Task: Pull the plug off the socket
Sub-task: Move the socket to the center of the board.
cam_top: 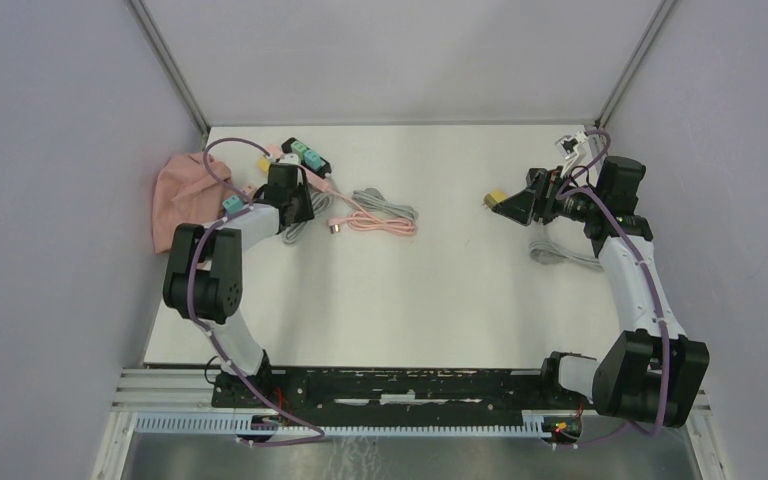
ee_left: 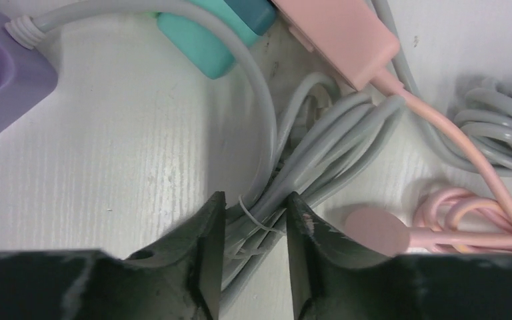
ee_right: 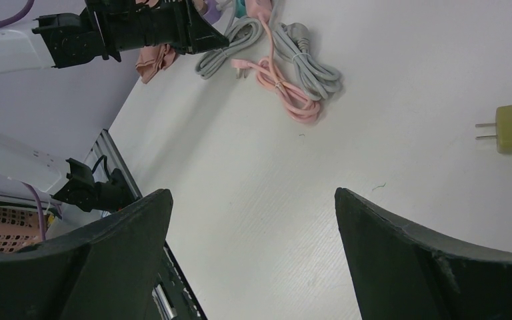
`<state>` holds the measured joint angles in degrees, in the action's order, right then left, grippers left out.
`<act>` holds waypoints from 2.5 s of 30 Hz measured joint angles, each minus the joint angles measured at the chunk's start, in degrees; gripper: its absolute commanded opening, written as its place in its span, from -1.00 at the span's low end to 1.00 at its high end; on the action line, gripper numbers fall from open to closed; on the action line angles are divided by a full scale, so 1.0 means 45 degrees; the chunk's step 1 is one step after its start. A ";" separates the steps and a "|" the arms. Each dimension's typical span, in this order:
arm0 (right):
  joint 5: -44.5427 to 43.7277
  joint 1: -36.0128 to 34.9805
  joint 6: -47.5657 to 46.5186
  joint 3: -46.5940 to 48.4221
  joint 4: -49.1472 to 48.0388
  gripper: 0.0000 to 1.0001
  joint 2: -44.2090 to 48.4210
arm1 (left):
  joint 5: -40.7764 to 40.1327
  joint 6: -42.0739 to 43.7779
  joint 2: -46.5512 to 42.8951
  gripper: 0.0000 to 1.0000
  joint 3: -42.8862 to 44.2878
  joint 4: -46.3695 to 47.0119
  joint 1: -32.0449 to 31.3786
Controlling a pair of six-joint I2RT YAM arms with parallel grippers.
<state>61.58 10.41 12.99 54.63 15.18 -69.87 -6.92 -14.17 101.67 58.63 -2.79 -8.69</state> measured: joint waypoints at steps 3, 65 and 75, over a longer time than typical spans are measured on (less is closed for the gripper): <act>0.0005 0.0000 0.0000 0.0000 0.0000 0.96 0.0000 | 0.0340 -0.0170 -0.0243 -0.62 -0.0233 0.0253 -0.0015; -0.0044 0.0000 -0.0767 0.0199 0.0709 0.96 -0.0112 | 0.0758 -0.9044 -0.0024 -0.74 -0.3677 0.8845 -1.2614; -0.0049 0.0029 -0.0947 0.0296 0.0855 0.96 -0.0131 | 0.1627 -0.9073 0.1030 0.30 -0.2108 0.9831 -1.2964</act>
<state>61.36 10.55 8.73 55.96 19.03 -70.46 0.40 -55.00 106.30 49.15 41.45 -67.02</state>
